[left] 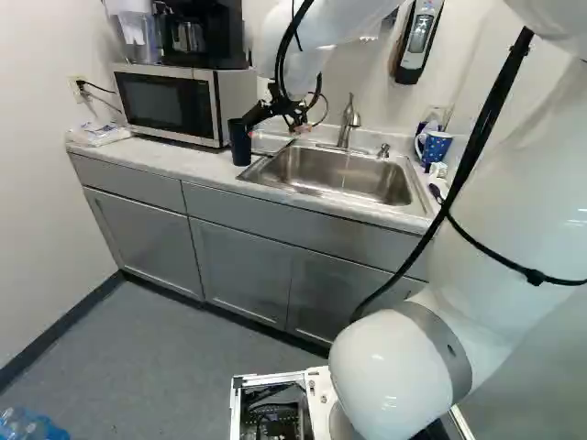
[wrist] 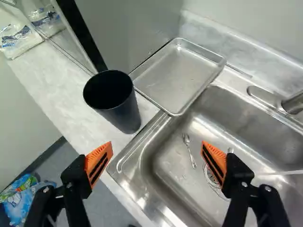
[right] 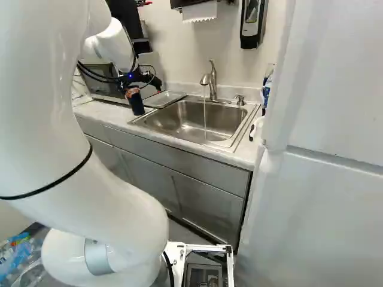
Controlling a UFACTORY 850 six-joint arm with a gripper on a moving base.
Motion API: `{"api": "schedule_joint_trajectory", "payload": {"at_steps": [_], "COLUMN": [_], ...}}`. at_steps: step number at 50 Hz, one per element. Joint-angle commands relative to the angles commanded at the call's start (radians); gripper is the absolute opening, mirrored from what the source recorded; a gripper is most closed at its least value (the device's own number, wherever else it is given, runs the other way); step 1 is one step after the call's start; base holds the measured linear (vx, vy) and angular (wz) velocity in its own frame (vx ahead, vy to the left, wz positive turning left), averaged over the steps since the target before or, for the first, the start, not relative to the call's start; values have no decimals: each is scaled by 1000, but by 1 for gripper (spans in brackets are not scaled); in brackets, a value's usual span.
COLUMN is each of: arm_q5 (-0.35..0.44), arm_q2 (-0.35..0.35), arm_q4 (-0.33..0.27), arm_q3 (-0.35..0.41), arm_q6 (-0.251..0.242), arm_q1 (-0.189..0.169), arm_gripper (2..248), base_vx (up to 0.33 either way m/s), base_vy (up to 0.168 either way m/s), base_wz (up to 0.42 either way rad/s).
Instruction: Rinse the cup and place it in the tray
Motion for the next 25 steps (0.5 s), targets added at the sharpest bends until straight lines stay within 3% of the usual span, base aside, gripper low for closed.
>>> {"api": "schedule_joint_trajectory", "payload": {"at_steps": [13, 25], "arm_q5": [82, 152], "arm_q2": [-9, -20], "arm_q4": [-2, -2], "arm_q3": [21, 38], "arm_q6": [0, 0], "arm_q1": [40, 49], "arm_gripper": [247, 247], "base_vx": [0, 0], "base_vy": [0, 0], "base_wz": [0, 0]}}
